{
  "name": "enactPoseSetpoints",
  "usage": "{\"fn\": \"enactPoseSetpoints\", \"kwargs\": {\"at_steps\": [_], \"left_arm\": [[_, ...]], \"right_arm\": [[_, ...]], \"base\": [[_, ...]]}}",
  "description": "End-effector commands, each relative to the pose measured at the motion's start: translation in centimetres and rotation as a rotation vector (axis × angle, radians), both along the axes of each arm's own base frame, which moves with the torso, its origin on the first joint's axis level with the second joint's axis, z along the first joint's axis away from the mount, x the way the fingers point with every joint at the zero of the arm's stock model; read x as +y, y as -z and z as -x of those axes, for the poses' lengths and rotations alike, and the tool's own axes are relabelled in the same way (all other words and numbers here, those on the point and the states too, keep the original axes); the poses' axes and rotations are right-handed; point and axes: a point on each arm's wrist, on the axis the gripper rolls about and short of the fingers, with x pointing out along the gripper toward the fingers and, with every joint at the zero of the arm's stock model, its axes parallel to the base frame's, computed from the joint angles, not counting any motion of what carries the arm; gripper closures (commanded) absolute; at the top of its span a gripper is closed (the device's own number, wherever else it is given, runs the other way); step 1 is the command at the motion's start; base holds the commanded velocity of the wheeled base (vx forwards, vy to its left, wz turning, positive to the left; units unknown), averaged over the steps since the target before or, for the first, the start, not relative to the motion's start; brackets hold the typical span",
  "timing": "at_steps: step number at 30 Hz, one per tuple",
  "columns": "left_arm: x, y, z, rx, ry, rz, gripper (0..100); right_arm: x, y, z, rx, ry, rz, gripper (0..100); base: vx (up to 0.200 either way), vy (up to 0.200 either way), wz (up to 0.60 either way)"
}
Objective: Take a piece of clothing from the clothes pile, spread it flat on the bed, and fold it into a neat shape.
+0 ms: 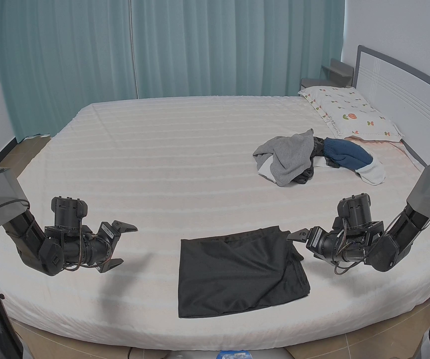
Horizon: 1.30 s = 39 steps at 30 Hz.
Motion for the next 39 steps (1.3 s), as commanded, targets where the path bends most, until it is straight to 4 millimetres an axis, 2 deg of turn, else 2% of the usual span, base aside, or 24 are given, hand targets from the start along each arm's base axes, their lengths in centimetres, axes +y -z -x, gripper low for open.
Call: {"fn": "enactPoseSetpoints", "kwargs": {"at_steps": [1,3,15,20,24,31,39], "left_arm": [[0.0,0.0,0.0,0.000,0.002,0.001,0],[0.0,0.0,0.0,0.000,0.002,0.001,0],[-2.1,-0.1,0.3,0.004,0.054,0.010,0],[-3.6,0.3,0.7,0.000,0.086,-0.040,0],[-4.6,0.4,0.0,-0.022,0.113,-0.060,0],[-6.3,2.6,-2.2,-0.048,0.139,-0.181,0],[-8.3,3.7,-2.8,-0.078,0.165,-0.282,0]], "right_arm": [[0.3,1.0,-0.5,0.014,-0.004,0.003,0],[0.4,1.1,-0.7,0.009,0.000,-0.004,0],[0.8,1.2,-1.3,0.013,0.011,-0.036,0],[1.0,1.2,-1.8,0.024,0.013,-0.082,0],[1.4,2.1,-2.3,0.036,0.011,-0.080,0],[2.3,2.8,-3.0,0.035,-0.003,-0.085,0],[2.7,3.1,-3.3,0.046,0.014,-0.113,0]], "base": [[0.000,0.000,0.00],[0.000,0.000,0.00],[0.000,-0.200,0.00],[0.000,0.000,0.00],[0.000,0.000,0.00],[0.000,0.000,0.00],[0.000,0.000,0.00]]}}
